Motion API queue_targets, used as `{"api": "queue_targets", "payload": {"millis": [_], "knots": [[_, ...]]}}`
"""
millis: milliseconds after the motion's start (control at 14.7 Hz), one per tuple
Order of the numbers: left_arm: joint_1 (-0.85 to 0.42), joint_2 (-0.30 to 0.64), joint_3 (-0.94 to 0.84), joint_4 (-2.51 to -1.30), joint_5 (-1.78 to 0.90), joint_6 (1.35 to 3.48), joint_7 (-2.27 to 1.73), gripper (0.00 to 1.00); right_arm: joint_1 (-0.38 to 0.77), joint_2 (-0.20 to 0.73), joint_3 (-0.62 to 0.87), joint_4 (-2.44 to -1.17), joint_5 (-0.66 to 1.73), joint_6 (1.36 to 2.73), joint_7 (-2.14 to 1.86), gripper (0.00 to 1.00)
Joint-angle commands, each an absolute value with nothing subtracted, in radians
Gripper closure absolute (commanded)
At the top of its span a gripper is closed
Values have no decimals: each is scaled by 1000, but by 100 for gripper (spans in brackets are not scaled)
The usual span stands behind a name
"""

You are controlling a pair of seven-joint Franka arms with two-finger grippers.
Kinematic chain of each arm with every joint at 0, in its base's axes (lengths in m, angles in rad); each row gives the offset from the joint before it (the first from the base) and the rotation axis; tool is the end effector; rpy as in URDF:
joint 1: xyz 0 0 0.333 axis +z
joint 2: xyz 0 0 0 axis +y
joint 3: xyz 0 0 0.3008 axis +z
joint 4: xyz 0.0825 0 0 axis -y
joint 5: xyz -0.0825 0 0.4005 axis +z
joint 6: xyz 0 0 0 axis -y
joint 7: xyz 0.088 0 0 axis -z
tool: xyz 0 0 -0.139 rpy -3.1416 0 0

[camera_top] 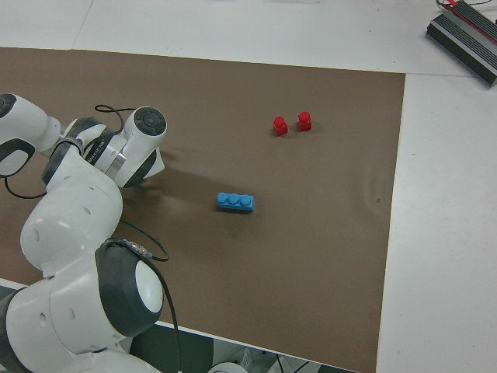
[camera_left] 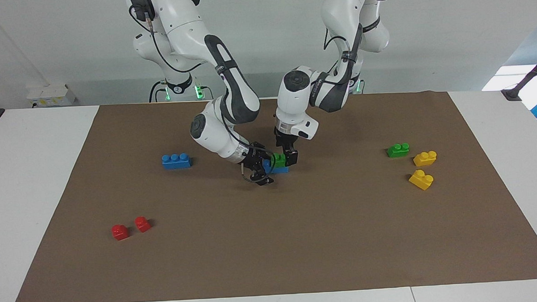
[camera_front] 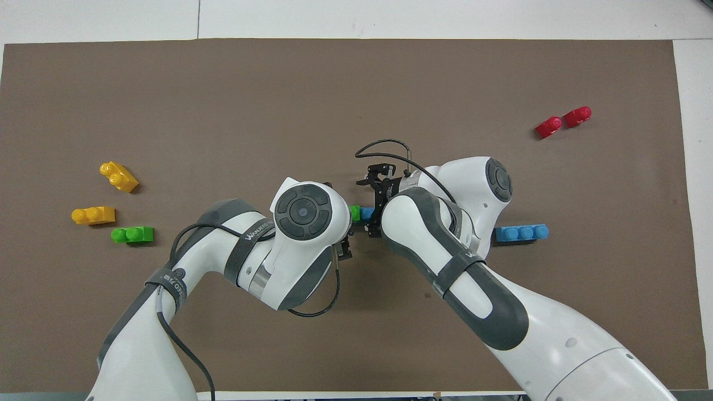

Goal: Remove green block with left arm and hold with right
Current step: 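Grasp the green block with the left gripper while the right gripper grasps blue, then pull the green block off with the left gripper while the right gripper holds blue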

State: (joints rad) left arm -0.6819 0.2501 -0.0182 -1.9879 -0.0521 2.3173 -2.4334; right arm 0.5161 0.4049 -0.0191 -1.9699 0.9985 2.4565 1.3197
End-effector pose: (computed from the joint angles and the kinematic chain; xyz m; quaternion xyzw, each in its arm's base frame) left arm 0.4719 -0.4003 0.2895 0.6334 0.7725 -0.0219 0.0397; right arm 0.5521 0.3186 0.2207 -0.6625 0.6788 0.2253 0.2226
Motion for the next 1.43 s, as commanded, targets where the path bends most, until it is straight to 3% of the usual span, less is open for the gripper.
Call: {"api": "queue_targets", "payload": {"millis": [0, 340, 749, 1157, 1226, 1362], "knots": [[-704, 258, -2, -1988, -64, 2347, -2448, 0, 515, 403, -18, -1976, 1028, 2474, 1287, 7], [-704, 268, -2, -1988, -63, 2355, -2450, 0, 514, 397, -20, -2000, 1032, 2474, 1279, 11], [-704, 268, -2, -1988, -58, 2359, -2459, 0, 508, 396, -20, -2010, 1095, 2477, 1278, 32], [-704, 270, -2, -1988, -58, 2364, -2459, 0, 515, 399, -20, -2005, 1097, 2500, 1261, 93], [-704, 270, -2, -1988, -58, 2364, -2459, 0, 515, 400, -20, -2005, 1097, 2500, 1253, 100], [-706, 270, -2, -1988, -58, 2364, -2462, 0, 514, 400, -20, -2005, 1097, 2500, 1247, 100]]}}
